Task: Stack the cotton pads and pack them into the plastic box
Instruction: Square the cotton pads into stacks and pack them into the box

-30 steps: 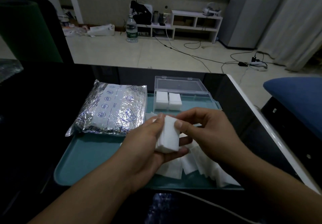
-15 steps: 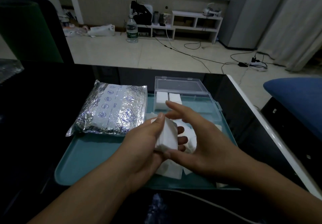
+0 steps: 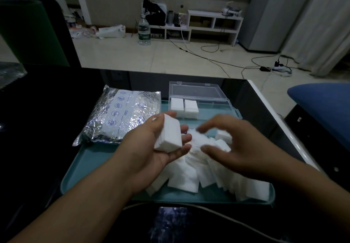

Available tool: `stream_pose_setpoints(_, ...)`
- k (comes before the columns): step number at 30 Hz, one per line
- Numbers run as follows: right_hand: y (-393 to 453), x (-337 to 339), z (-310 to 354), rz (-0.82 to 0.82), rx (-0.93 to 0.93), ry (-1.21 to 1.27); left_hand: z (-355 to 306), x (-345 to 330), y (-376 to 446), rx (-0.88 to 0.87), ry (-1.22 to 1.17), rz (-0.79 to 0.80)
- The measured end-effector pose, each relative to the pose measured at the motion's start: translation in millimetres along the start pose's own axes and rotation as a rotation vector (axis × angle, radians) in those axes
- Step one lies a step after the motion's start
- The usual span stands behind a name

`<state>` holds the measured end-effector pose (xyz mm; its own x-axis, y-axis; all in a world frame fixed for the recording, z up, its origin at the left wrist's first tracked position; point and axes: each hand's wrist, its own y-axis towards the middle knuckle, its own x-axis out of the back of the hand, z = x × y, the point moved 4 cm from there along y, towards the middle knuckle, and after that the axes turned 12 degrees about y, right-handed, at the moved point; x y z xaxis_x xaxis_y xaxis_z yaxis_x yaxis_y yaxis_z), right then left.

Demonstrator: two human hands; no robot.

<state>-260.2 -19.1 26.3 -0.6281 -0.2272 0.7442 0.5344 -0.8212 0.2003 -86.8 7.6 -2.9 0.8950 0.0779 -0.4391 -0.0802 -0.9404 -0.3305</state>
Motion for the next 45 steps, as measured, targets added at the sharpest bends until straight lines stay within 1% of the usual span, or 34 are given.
stream_pose_setpoints(3,-5,-24,-1,0.332,0.007,-0.281,-3,3,0,0.000,-0.011,-0.011)
stream_pose_setpoints(4,-6,-32,-2,0.412,0.017,-0.370,-2,3,0,0.002,-0.010,-0.013)
stream_pose_setpoints(5,-6,-39,-2,0.457,0.035,-0.437,-2,3,0,0.004,-0.008,-0.014)
stream_pose_setpoints(7,-5,-46,-3,0.473,0.061,-0.491,0,4,0,0.005,-0.004,-0.020)
stream_pose_setpoints(9,-3,-48,-4,0.452,0.072,-0.493,1,5,1,0.007,-0.004,-0.025)
stream_pose_setpoints(13,0,-48,-3,0.415,0.037,-0.400,0,7,1,0.011,0.005,-0.029)
stream_pose_setpoints(15,2,-39,-3,0.337,0.013,-0.237,-1,7,1,0.002,0.016,-0.029)
stream_pose_setpoints(16,2,-31,-3,0.239,0.003,-0.123,-1,7,1,-0.005,0.029,-0.029)
stream_pose_setpoints(19,4,-3,1,-0.153,-0.048,0.251,0,7,2,-0.025,0.086,-0.036)
stream_pose_setpoints(20,4,4,1,-0.248,-0.092,0.410,0,6,3,-0.026,0.102,-0.038)
stream_pose_setpoints(21,4,6,0,-0.310,-0.147,0.573,1,5,3,-0.029,0.115,-0.041)
stream_pose_setpoints(22,4,7,-1,-0.338,-0.207,0.696,1,3,3,-0.035,0.129,-0.043)
stream_pose_setpoints(23,3,6,-3,-0.345,-0.263,0.770,2,3,3,-0.042,0.142,-0.045)
stream_pose_setpoints(25,1,2,-7,-0.342,-0.331,0.865,2,-2,1,-0.048,0.164,-0.040)
stream_pose_setpoints(27,1,-4,-5,-0.331,-0.347,0.923,5,-6,0,-0.044,0.176,-0.029)
stream_pose_setpoints(33,2,-21,6,-0.383,-0.308,0.823,13,-18,-4,0.003,0.114,0.085)
stream_pose_setpoints(35,2,-24,5,-0.402,-0.286,0.679,13,-18,-3,-0.004,0.095,0.095)
stream_pose_setpoints(38,3,-24,1,-0.411,-0.237,0.348,13,-16,-3,-0.011,0.107,0.082)
stream_pose_setpoints(40,3,-19,1,-0.405,-0.175,0.294,12,-14,-2,-0.016,0.121,0.054)
stream_pose_setpoints(42,3,-15,5,-0.334,-0.102,0.287,10,-11,-3,-0.020,0.107,0.025)
stream_pose_setpoints(45,-1,-17,12,-0.163,-0.028,0.265,11,-12,-3,-0.007,0.063,0.010)
